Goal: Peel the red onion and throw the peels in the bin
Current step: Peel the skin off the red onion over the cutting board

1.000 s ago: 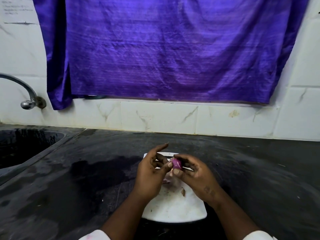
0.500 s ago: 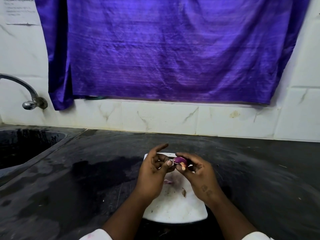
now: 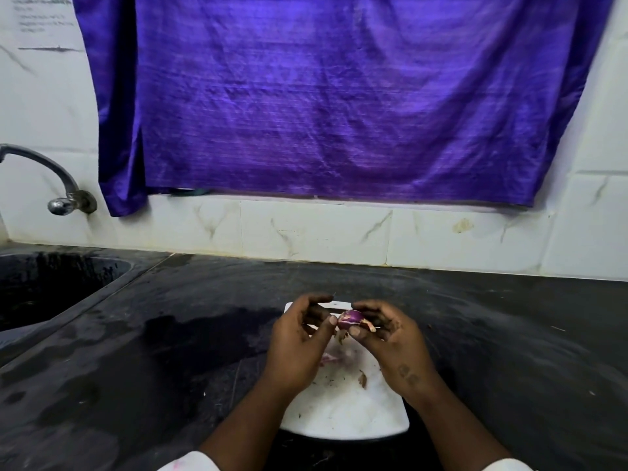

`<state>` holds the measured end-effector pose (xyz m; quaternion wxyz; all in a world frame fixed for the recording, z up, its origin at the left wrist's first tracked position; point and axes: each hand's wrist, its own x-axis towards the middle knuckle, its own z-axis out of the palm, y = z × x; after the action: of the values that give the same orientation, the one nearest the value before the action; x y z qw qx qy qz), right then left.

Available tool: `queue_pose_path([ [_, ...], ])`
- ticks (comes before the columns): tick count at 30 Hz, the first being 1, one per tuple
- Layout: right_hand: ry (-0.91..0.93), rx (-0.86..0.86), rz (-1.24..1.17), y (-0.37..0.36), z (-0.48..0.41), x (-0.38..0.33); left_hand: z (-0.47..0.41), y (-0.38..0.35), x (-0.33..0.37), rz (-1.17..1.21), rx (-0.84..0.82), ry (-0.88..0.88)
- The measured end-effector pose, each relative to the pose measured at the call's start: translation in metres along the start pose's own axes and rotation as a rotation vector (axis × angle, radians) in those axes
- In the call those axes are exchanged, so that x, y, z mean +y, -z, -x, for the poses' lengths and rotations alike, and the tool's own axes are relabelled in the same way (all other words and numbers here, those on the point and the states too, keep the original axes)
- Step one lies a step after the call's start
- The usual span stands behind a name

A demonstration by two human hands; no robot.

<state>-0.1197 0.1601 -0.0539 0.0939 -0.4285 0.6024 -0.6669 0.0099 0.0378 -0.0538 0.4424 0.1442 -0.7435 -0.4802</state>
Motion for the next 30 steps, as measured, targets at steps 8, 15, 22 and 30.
queue_pose_path([
  [8, 0.025, -0.030, 0.156, -0.0014, 0.0019, -0.0022, 0.0062, -0.0007, 0.0082, -0.127, -0.029, -0.109],
  [15, 0.031, -0.033, 0.179, -0.0001, 0.0020, -0.0023, 0.0063, -0.0003, 0.0092, -0.179, -0.016, -0.150],
  [22, 0.031, -0.038, 0.135, -0.0010, 0.0034, -0.0061, 0.0047, -0.0006, 0.0079, -0.220, 0.034, -0.148],
  [30, 0.028, -0.015, 0.085, -0.0008, 0.0028, -0.0064, 0.0044, -0.0012, 0.0072, -0.142, 0.008, -0.100],
])
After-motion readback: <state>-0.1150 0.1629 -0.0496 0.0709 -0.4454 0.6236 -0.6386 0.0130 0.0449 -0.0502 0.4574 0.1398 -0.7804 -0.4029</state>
